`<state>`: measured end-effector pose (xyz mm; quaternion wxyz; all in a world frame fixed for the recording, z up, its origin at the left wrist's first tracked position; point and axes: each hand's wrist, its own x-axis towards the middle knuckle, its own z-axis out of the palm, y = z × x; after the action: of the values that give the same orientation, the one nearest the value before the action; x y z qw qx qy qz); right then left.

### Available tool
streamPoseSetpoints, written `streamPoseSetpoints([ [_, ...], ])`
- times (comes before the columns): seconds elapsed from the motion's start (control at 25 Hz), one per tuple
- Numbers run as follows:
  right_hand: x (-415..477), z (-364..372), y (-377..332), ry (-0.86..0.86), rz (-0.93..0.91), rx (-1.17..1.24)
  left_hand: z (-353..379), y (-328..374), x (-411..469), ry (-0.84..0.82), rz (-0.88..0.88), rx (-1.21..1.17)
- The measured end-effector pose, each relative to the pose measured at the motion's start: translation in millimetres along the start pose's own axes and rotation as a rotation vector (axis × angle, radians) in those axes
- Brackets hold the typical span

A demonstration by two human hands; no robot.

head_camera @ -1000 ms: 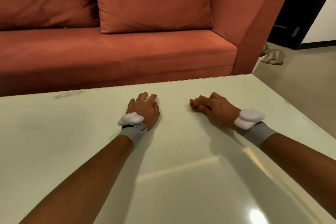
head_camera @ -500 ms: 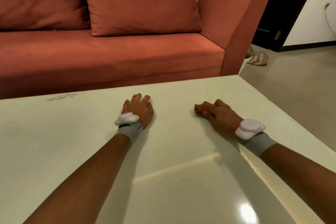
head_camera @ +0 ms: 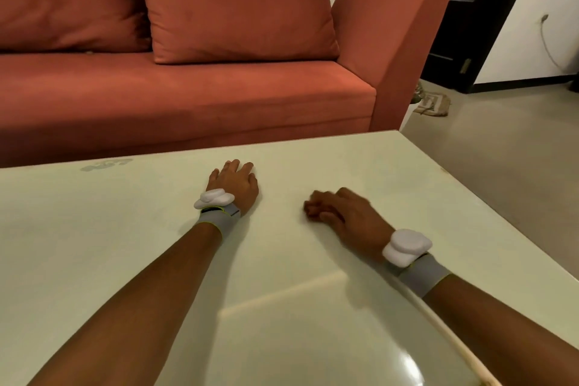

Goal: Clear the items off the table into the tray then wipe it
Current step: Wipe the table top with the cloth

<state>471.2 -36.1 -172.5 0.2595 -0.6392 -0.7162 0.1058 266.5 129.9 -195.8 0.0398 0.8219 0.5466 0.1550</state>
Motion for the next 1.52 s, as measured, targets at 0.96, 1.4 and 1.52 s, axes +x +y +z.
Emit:
streamPoseSetpoints([
  [0.96,-75.5,12.6,-48.5,0.012,-0.157,-0.068,-25.0,20.2,-123.2,-0.106,0.162,-0.171],
  [1.4,-103.0,15.8,-71.5,-0.048,-0.220,0.018,-20.2,21.7,-122.0,-0.097,0.162,-0.161],
  [1.52,-117.4,-27.0,-5.0,0.088,-0.010,-0.104,-17.5,20.0,-119.8,-0.108,0.181,-0.127],
])
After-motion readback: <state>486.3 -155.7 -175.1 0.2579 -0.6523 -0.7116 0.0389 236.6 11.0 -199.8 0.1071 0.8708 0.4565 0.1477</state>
